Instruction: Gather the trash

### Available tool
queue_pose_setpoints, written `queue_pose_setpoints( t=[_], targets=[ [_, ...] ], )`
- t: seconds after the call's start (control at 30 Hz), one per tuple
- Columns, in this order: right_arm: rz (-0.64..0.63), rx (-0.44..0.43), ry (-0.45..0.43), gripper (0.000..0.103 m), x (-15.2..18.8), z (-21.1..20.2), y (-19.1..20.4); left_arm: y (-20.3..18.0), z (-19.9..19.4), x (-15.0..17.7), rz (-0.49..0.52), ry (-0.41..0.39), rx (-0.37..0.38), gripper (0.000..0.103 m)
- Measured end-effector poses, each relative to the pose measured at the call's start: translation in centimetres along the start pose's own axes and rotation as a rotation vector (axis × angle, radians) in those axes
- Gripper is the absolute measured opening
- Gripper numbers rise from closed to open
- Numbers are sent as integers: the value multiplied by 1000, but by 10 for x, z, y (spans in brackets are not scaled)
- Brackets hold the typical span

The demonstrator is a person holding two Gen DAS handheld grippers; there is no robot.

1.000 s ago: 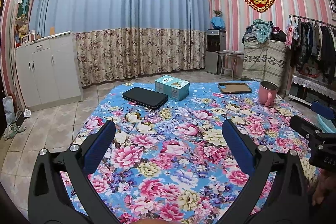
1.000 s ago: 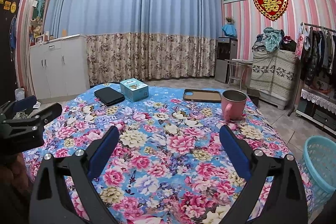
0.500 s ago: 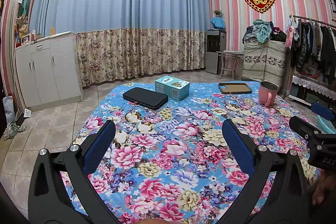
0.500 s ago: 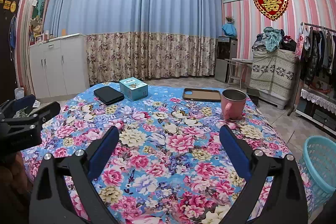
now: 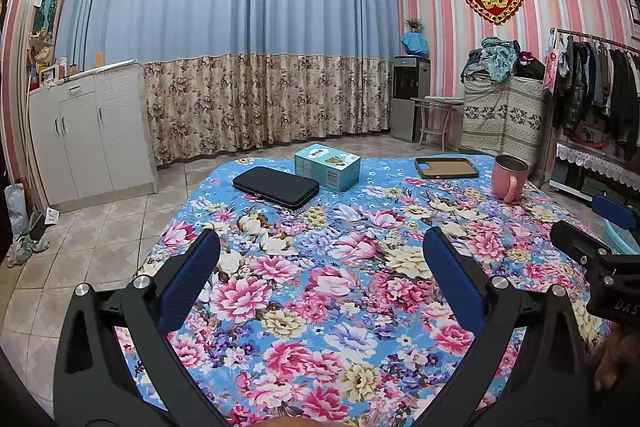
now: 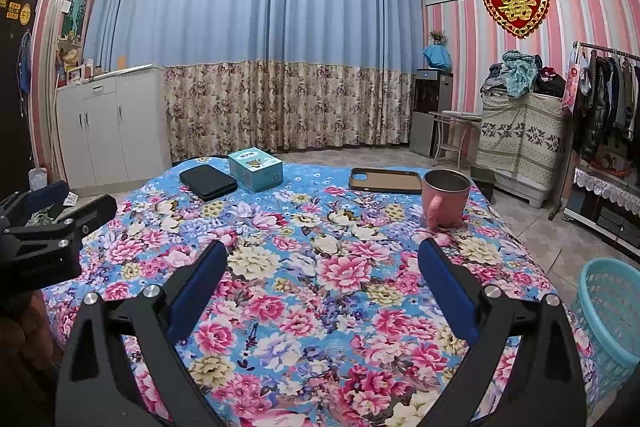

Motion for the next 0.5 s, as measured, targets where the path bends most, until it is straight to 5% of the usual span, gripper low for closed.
queue_pose_setpoints(
  t=[0.5],
  targets=[
    [-1,-2,3,94,1,1,1,-1,0,0,1,0,0,98]
  ],
)
Point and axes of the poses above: each gripper's, at about its wrist camera, not at the fingertips, and z roughly the way its jaws point, y to its left, x to its underside, the point moved 2 cm from there along z, roughly the way its jaws point
